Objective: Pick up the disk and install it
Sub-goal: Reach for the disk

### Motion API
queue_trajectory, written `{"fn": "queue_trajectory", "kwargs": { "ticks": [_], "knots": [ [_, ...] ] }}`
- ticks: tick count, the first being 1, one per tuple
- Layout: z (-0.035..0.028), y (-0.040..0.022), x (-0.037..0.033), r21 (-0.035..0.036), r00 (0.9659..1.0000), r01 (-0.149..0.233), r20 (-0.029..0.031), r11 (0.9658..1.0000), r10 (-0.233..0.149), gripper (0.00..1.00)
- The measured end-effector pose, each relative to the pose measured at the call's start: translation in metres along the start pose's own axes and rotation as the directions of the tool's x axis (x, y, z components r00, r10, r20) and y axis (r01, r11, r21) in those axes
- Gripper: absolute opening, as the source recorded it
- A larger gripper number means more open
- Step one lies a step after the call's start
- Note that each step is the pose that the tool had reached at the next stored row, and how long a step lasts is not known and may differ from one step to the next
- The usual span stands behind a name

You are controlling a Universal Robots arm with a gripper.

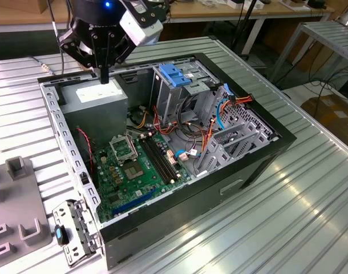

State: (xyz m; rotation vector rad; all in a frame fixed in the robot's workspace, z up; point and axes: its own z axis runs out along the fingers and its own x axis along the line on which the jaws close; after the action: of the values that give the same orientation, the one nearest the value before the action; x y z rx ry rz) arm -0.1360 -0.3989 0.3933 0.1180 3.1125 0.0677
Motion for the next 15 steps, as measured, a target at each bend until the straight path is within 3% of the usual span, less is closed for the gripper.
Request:
{"fn": "queue_trajectory", "kwargs": {
  "ticks": [15],
  "knots": [
    [-0.0003, -0.0007, 0.0097, 0.0000, 1.0000, 0.000, 0.0000, 1.0000, 0.000, 0.11]
  ]
}}
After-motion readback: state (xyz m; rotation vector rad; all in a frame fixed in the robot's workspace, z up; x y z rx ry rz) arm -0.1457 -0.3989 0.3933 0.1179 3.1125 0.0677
